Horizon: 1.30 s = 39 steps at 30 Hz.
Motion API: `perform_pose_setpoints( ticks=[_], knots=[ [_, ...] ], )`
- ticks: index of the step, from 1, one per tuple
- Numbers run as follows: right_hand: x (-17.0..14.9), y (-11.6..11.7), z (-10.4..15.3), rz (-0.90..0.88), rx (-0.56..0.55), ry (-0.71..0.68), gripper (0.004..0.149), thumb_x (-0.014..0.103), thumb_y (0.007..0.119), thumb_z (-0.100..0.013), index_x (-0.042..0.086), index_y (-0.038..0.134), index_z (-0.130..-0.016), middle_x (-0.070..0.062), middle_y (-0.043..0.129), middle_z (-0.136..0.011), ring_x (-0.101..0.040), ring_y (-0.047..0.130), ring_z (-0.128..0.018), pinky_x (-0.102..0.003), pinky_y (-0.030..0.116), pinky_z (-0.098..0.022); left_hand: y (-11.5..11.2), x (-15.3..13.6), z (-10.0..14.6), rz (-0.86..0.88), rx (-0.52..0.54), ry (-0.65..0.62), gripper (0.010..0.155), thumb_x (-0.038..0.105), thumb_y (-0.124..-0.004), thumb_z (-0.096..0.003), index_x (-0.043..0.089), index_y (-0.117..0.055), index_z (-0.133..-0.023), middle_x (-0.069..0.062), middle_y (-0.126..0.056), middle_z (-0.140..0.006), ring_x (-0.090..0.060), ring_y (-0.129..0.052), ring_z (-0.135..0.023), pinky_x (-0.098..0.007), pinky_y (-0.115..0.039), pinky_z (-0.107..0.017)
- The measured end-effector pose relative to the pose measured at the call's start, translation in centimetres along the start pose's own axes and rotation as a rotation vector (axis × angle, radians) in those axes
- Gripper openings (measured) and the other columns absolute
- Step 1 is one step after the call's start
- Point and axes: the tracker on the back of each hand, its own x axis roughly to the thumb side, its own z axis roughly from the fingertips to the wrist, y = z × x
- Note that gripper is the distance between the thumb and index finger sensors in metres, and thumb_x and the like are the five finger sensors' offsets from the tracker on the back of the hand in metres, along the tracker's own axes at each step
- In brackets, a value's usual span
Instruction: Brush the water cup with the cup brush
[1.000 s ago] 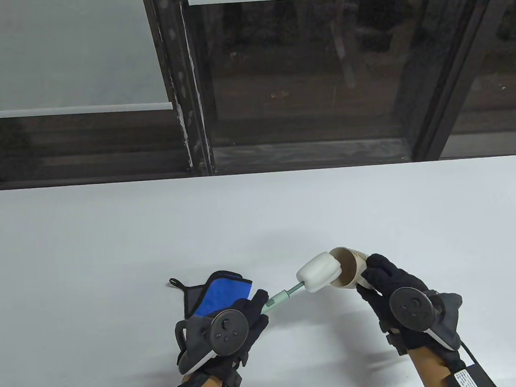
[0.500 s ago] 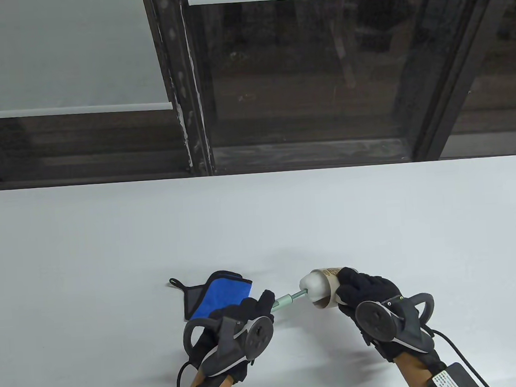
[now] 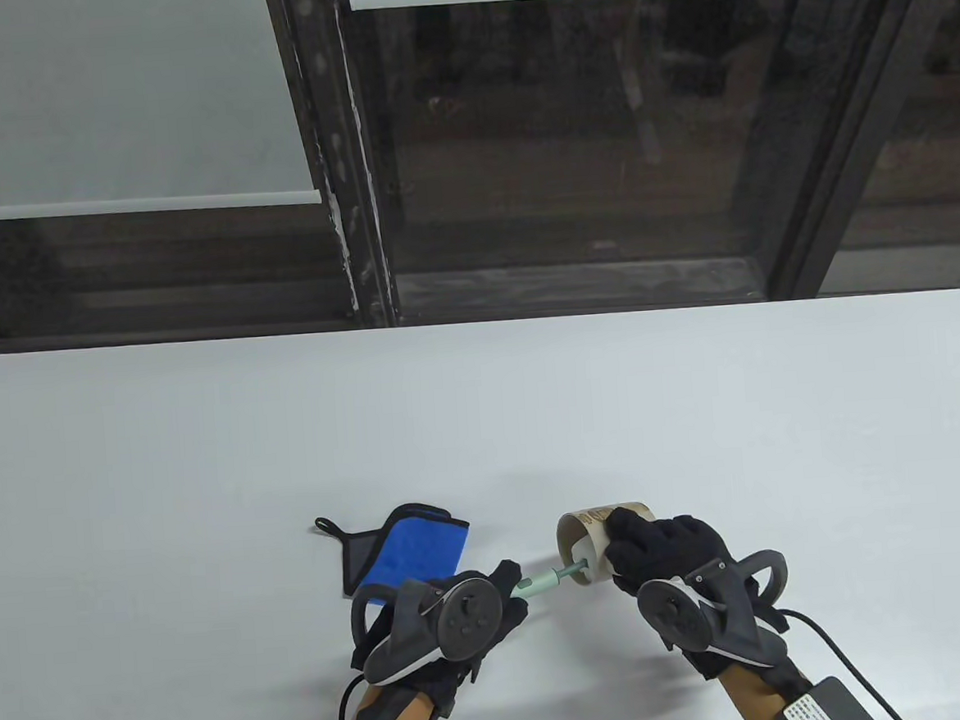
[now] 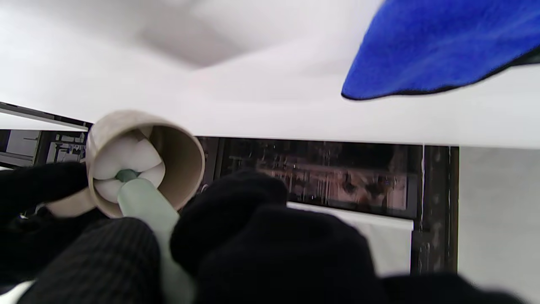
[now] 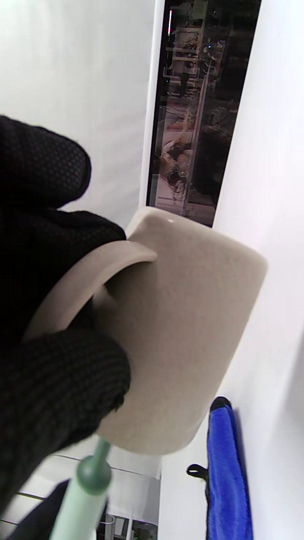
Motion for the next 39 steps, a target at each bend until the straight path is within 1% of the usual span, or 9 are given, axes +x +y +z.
perform_pose_setpoints(
  ticks=[5, 8, 9, 15, 21, 26, 30, 33, 39],
  knots=[
    [0.5, -0.6, 0.1, -0.027, -0.01, -0.016, 0.034, 0.053, 0.092, -0.041, 0.045, 0.083, -0.072, 0.021, 0.074, -0.098, -0.003, 0.094, -0.077, -0.036, 0.078, -0.066, 0.3, -0.9, 0.2, -0.042, 0.066, 0.099, 0.051, 0.062, -0.079, -0.0406, 0.048, -0.084, -0.09, 0.005, -0.111, -0.051, -0.006, -0.103, -0.012, -0.028, -0.088, -0.012],
    [0.5, -1.1, 0.2, -0.072, -0.056, -0.042, 0.034, 0.052, 0.092, -0.041, 0.044, 0.084, -0.073, 0.021, 0.074, -0.097, -0.003, 0.095, -0.076, -0.036, 0.078, -0.065, 0.2, -1.7, 0.1, -0.034, 0.021, 0.149, 0.051, 0.062, -0.079, -0.04, 0.05, -0.084, -0.09, 0.006, -0.11, -0.052, -0.008, -0.103, -0.014, -0.03, -0.088, -0.015],
    [0.5, -1.3, 0.2, -0.072, -0.072, -0.039, 0.034, 0.052, 0.092, -0.041, 0.044, 0.084, -0.073, 0.021, 0.074, -0.097, -0.003, 0.095, -0.076, -0.037, 0.079, -0.065, 0.1, -1.9, 0.0, -0.012, -0.025, 0.151, 0.052, 0.062, -0.078, -0.0403, 0.049, -0.083, -0.09, 0.006, -0.11, -0.052, -0.008, -0.103, -0.014, -0.03, -0.089, -0.015],
    [0.0, -1.1, 0.1, -0.053, -0.077, -0.002, 0.034, 0.052, 0.092, -0.041, 0.043, 0.084, -0.073, 0.021, 0.075, -0.097, -0.004, 0.096, -0.077, -0.039, 0.079, -0.064, -0.1, -0.8, 0.0, 0.02, -0.057, 0.066, 0.053, 0.061, -0.081, -0.0403, 0.042, -0.086, -0.089, 0.004, -0.111, -0.046, -0.007, -0.102, -0.007, -0.029, -0.089, -0.008],
    [-0.2, -0.5, 0.0, -0.049, -0.039, 0.036, 0.034, 0.052, 0.091, -0.041, 0.043, 0.083, -0.073, 0.017, 0.075, -0.097, -0.011, 0.096, -0.077, -0.04, 0.079, -0.062, 1.2, 0.0, 0.7, 0.02, 0.032, 0.005, 0.053, 0.059, -0.08, -0.0415, 0.04, -0.085, -0.09, 0.003, -0.112, -0.048, -0.007, -0.103, -0.008, -0.028, -0.089, -0.009],
    [0.4, -0.9, 0.0, -0.055, -0.025, -0.013, 0.034, 0.052, 0.092, -0.04, 0.044, 0.083, -0.072, 0.019, 0.074, -0.097, -0.008, 0.095, -0.077, -0.037, 0.078, -0.063, 1.3, -0.6, 1.0, -0.051, 0.095, 0.091, 0.053, 0.06, -0.079, -0.0405, 0.043, -0.086, -0.09, 0.004, -0.112, -0.049, -0.006, -0.104, -0.01, -0.028, -0.089, -0.01],
    [0.7, -1.4, 0.4, -0.068, -0.047, -0.059, 0.034, 0.052, 0.092, -0.04, 0.044, 0.084, -0.072, 0.02, 0.076, -0.096, -0.007, 0.096, -0.076, -0.038, 0.078, -0.063, 0.6, -1.8, 0.2, 0.014, -0.061, 0.159, 0.053, 0.062, -0.078, -0.0399, 0.046, -0.085, -0.09, 0.006, -0.111, -0.051, -0.007, -0.103, -0.012, -0.029, -0.089, -0.012],
    [0.5, -1.5, 0.4, -0.057, -0.072, -0.046, 0.034, 0.053, 0.092, -0.04, 0.044, 0.084, -0.072, 0.021, 0.076, -0.096, -0.006, 0.098, -0.076, -0.039, 0.079, -0.062, 0.1, -2.0, 0.0, 0.084, -0.117, 0.169, 0.053, 0.061, -0.079, -0.0403, 0.043, -0.086, -0.09, 0.004, -0.111, -0.048, -0.007, -0.103, -0.008, -0.029, -0.089, -0.009],
    [-0.3, -1.3, 0.2, -0.041, -0.08, -0.003, 0.035, 0.053, 0.091, -0.04, 0.044, 0.084, -0.073, 0.02, 0.076, -0.096, -0.009, 0.098, -0.077, -0.04, 0.079, -0.061, 0.7, -0.7, 0.3, 0.112, -0.1, 0.048, 0.053, 0.06, -0.082, -0.0411, 0.039, -0.087, -0.09, 0.002, -0.111, -0.045, -0.007, -0.102, -0.005, -0.028, -0.089, -0.007]
  ],
)
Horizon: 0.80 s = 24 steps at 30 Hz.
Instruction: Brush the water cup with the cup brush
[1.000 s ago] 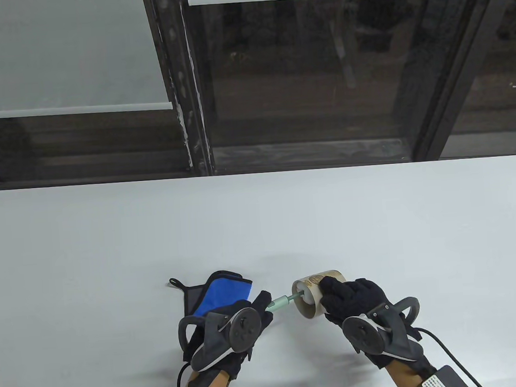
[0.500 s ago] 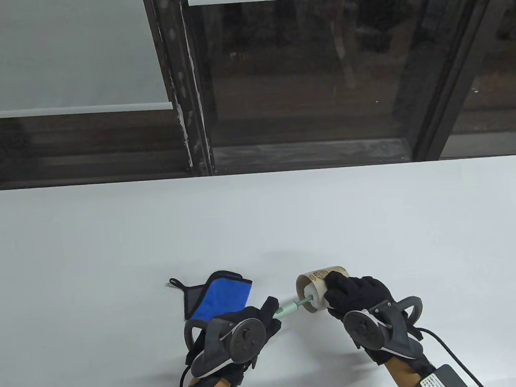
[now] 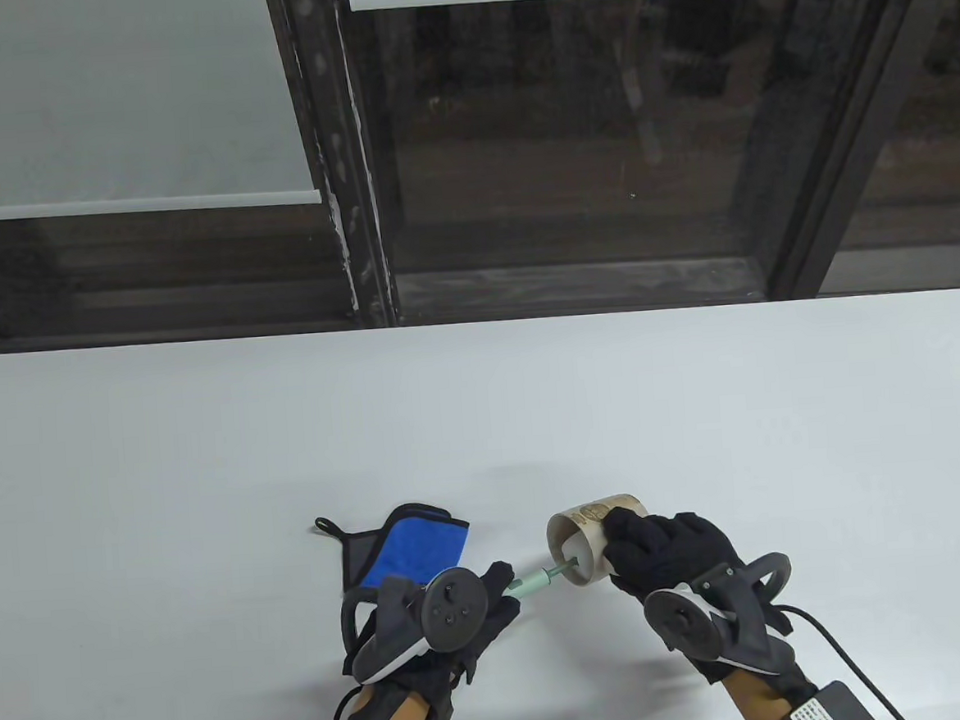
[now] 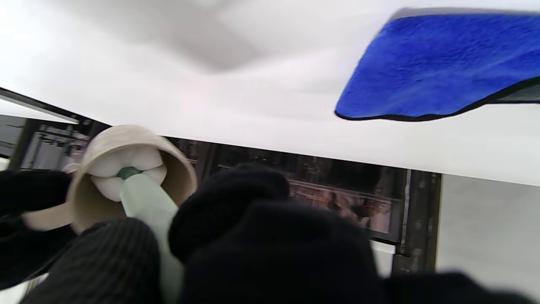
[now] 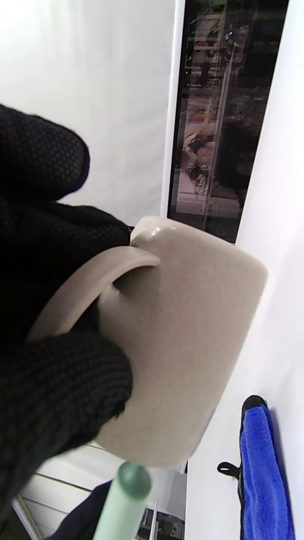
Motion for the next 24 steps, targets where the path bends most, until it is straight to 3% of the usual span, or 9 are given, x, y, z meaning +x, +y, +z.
perform_pose_setpoints(
  ticks=[4, 8, 12, 20, 24],
  knots=[
    [0.0, 0.8, -0.2, -0.006, 0.044, 0.001, 0.034, 0.053, 0.09, -0.041, 0.046, 0.082, -0.073, 0.018, 0.076, -0.096, -0.008, 0.096, -0.078, -0.035, 0.079, -0.062, 0.7, 0.3, 1.0, -0.046, 0.118, -0.021, 0.053, 0.059, -0.081, -0.0412, 0.039, -0.087, -0.09, 0.001, -0.112, -0.046, -0.008, -0.102, -0.005, -0.029, -0.088, -0.007],
    [0.4, 0.5, -0.3, -0.02, 0.051, -0.018, 0.033, 0.053, 0.091, -0.04, 0.047, 0.082, -0.072, 0.02, 0.076, -0.096, -0.007, 0.096, -0.079, -0.033, 0.08, -0.063, 1.0, -0.7, 0.8, -0.102, 0.188, 0.084, 0.052, 0.062, -0.08, -0.0395, 0.046, -0.088, -0.088, 0.005, -0.112, -0.048, -0.007, -0.102, -0.007, -0.028, -0.088, -0.008],
    [1.0, -0.1, 0.1, -0.028, 0.022, -0.055, 0.034, 0.054, 0.091, -0.04, 0.046, 0.083, -0.072, 0.02, 0.077, -0.095, -0.007, 0.097, -0.078, -0.035, 0.08, -0.062, 0.2, -2.3, 0.1, 0.004, 0.046, 0.124, 0.053, 0.062, -0.079, -0.0394, 0.049, -0.087, -0.09, 0.007, -0.111, -0.053, -0.006, -0.102, -0.009, -0.028, -0.088, -0.008],
    [0.1, -0.6, 0.0, -0.007, -0.038, -0.009, 0.035, 0.053, 0.092, -0.041, 0.045, 0.083, -0.073, 0.021, 0.077, -0.095, -0.008, 0.099, -0.077, -0.037, 0.08, -0.06, 0.1, -0.3, 0.1, -0.017, 0.045, 0.02, 0.053, 0.061, -0.081, -0.0399, 0.041, -0.089, -0.089, 0.003, -0.112, -0.046, -0.008, -0.102, -0.004, -0.028, -0.088, -0.004],
    [-0.5, -0.3, -0.1, -0.016, -0.027, 0.018, 0.034, 0.053, 0.091, -0.041, 0.045, 0.083, -0.073, 0.019, 0.076, -0.096, -0.008, 0.098, -0.077, -0.037, 0.08, -0.06, 0.4, -0.2, 0.5, 0.088, 0.062, -0.02, 0.053, 0.059, -0.082, -0.0416, 0.038, -0.088, -0.09, 0.001, -0.112, -0.047, -0.008, -0.102, -0.004, -0.028, -0.088, -0.005]
  ],
)
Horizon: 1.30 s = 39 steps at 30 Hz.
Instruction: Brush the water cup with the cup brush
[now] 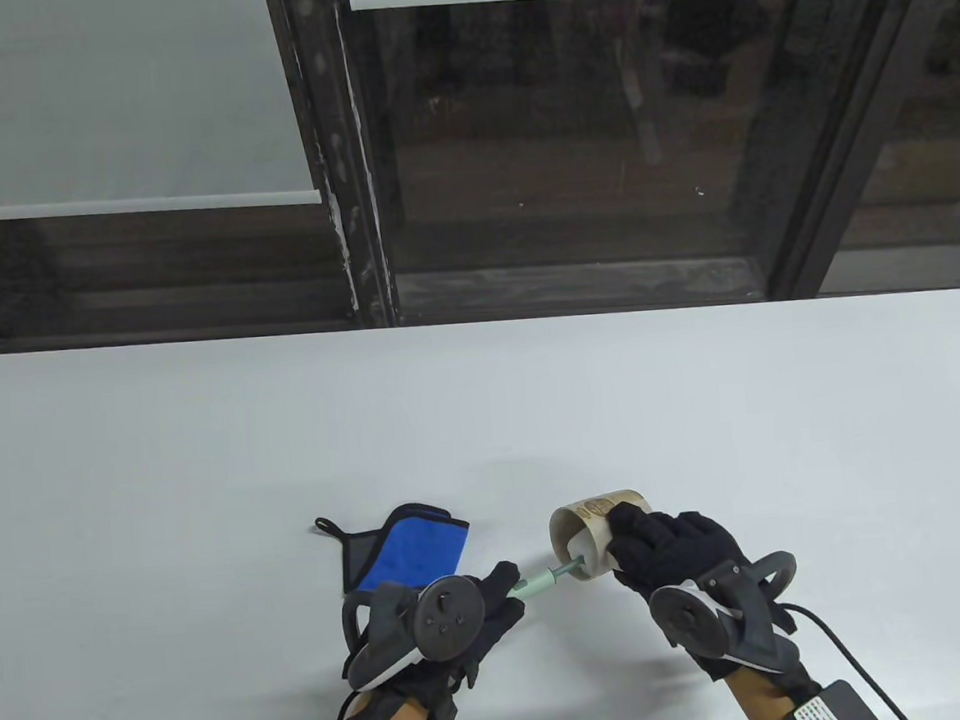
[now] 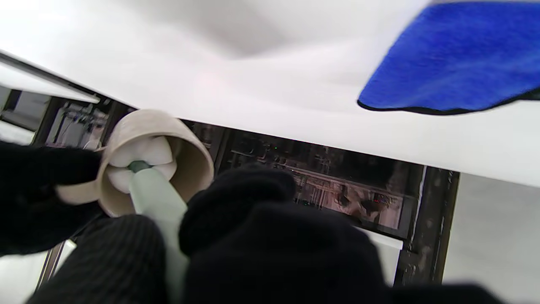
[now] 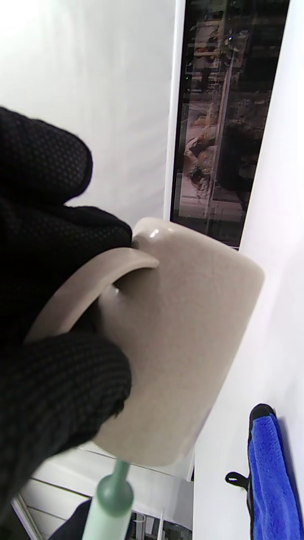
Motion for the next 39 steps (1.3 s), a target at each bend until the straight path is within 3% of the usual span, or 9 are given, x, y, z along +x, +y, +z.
perform_pose_setpoints(
  ticks=[6, 10, 20, 31, 37, 39],
  knots=[
    [0.5, 0.2, -0.1, 0.01, 0.033, -0.02, 0.033, 0.053, 0.091, -0.041, 0.046, 0.082, -0.072, 0.02, 0.075, -0.096, -0.008, 0.095, -0.078, -0.035, 0.078, -0.062, 0.9, -0.5, 0.2, -0.049, 0.109, 0.075, 0.052, 0.06, -0.081, -0.0408, 0.043, -0.089, -0.089, 0.004, -0.113, -0.047, -0.006, -0.102, -0.006, -0.027, -0.088, -0.007],
    [1.0, -0.5, 0.1, -0.034, 0.011, -0.046, 0.034, 0.053, 0.091, -0.041, 0.046, 0.083, -0.072, 0.02, 0.076, -0.096, -0.008, 0.096, -0.078, -0.035, 0.079, -0.062, 0.1, -2.0, -0.4, -0.048, 0.037, 0.158, 0.052, 0.063, -0.08, -0.0399, 0.047, -0.087, -0.089, 0.006, -0.111, -0.05, -0.007, -0.102, -0.01, -0.029, -0.088, -0.011],
    [-0.2, -0.7, 0.1, -0.005, -0.018, 0.006, 0.034, 0.053, 0.092, -0.04, 0.044, 0.084, -0.073, 0.02, 0.077, -0.095, -0.009, 0.098, -0.076, -0.038, 0.08, -0.059, 0.1, 0.2, 0.0, -0.045, -0.009, 0.032, 0.054, 0.061, -0.083, -0.0401, 0.04, -0.087, -0.089, 0.003, -0.112, -0.044, -0.008, -0.102, -0.004, -0.029, -0.089, -0.007],
    [-2.9, -1.1, 0.3, -0.051, -0.025, 0.107, 0.034, 0.053, 0.09, -0.041, 0.043, 0.082, -0.074, 0.017, 0.076, -0.097, -0.01, 0.099, -0.075, -0.038, 0.08, -0.059, 2.5, -1.8, 1.5, 0.072, 0.061, 0.055, 0.054, 0.061, -0.082, -0.04, 0.041, -0.087, -0.09, 0.004, -0.111, -0.048, -0.007, -0.103, -0.007, -0.029, -0.089, -0.009],
    [-5.2, -1.1, 0.4, -0.097, -0.029, 0.192, 0.035, 0.053, 0.089, -0.041, 0.042, 0.082, -0.074, 0.015, 0.077, -0.096, -0.01, 0.1, -0.074, -0.039, 0.08, -0.058, 3.6, -3.0, 1.1, 0.179, 0.124, 0.129, 0.056, 0.059, -0.081, -0.0423, 0.041, -0.082, -0.095, 0.004, -0.108, -0.057, -0.009, -0.105, -0.016, -0.03, -0.089, -0.015],
    [-5.7, -1.1, 0.5, -0.113, -0.031, 0.218, 0.036, 0.053, 0.089, -0.041, 0.041, 0.082, -0.074, 0.014, 0.077, -0.096, -0.011, 0.1, -0.073, -0.039, 0.08, -0.057, 3.3, -3.2, 0.4, 0.163, 0.091, 0.185, 0.057, 0.056, -0.077, -0.0453, 0.04, -0.075, -0.1, 0.003, -0.104, -0.066, -0.01, -0.105, -0.025, -0.031, -0.089, -0.022]
  ],
)
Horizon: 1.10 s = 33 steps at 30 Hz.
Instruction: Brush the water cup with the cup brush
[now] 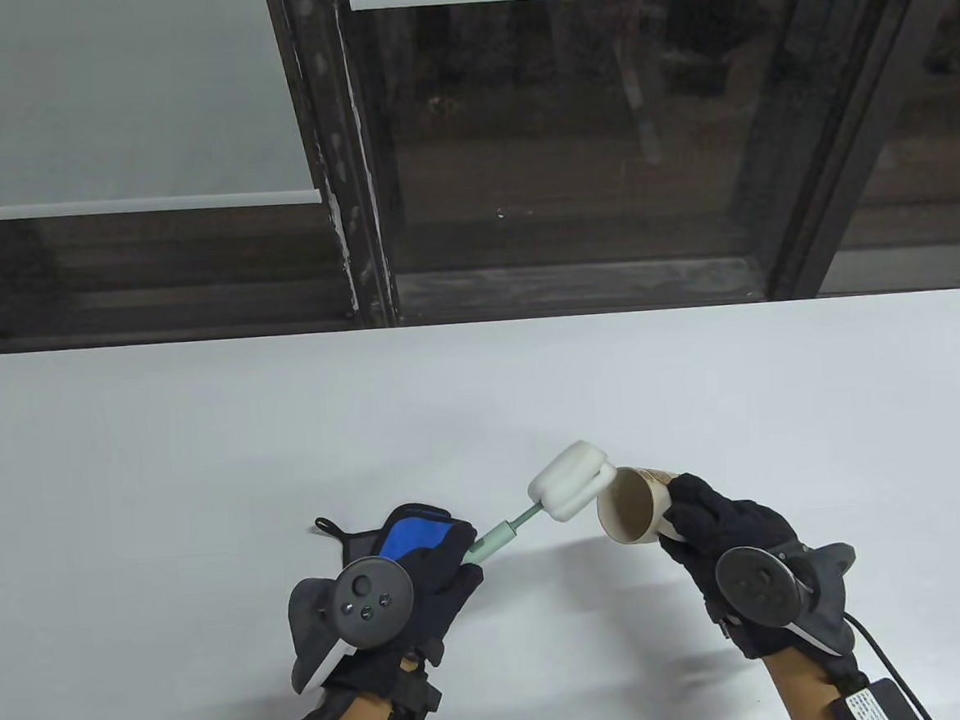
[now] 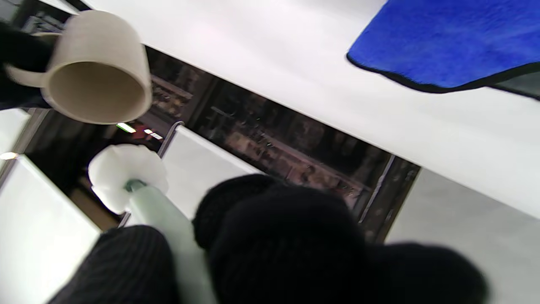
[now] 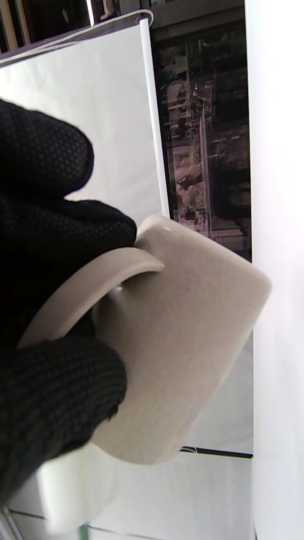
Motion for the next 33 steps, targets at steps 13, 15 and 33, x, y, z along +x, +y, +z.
perform_pose_setpoints(
  ticks=[13, 15, 33],
  knots=[
    [-2.4, 0.1, -0.3, -0.13, -0.005, 0.131, 0.039, 0.055, 0.086, -0.042, 0.037, 0.08, -0.076, 0.008, 0.078, -0.094, -0.009, 0.103, -0.067, -0.037, 0.082, -0.055, -7.0, -0.2, -8.0, -0.193, -0.368, 0.257, 0.063, 0.048, -0.072, -0.0511, 0.044, -0.045, -0.108, 0.003, -0.086, -0.091, -0.016, -0.099, -0.062, -0.038, -0.083, -0.049],
    [-2.7, 0.3, -0.3, -0.138, 0.003, 0.146, 0.039, 0.055, 0.086, -0.042, 0.037, 0.08, -0.076, 0.008, 0.078, -0.094, -0.009, 0.103, -0.066, -0.037, 0.082, -0.055, -8.3, -0.3, -8.6, -0.218, -0.403, 0.292, 0.062, 0.049, -0.073, -0.0507, 0.045, -0.047, -0.107, 0.004, -0.088, -0.091, -0.019, -0.099, -0.07, -0.04, -0.082, -0.053],
    [-3.1, 0.8, -0.3, -0.183, 0.029, 0.149, 0.038, 0.055, 0.087, -0.042, 0.039, 0.081, -0.076, 0.011, 0.08, -0.094, -0.009, 0.103, -0.066, -0.037, 0.082, -0.055, -15.8, 4.8, -11.5, -0.616, -0.517, 0.187, 0.068, 0.057, -0.088, -0.0413, 0.045, -0.063, -0.104, 0.006, -0.1, -0.083, -0.013, -0.107, -0.059, -0.031, -0.09, -0.04]
  ],
)
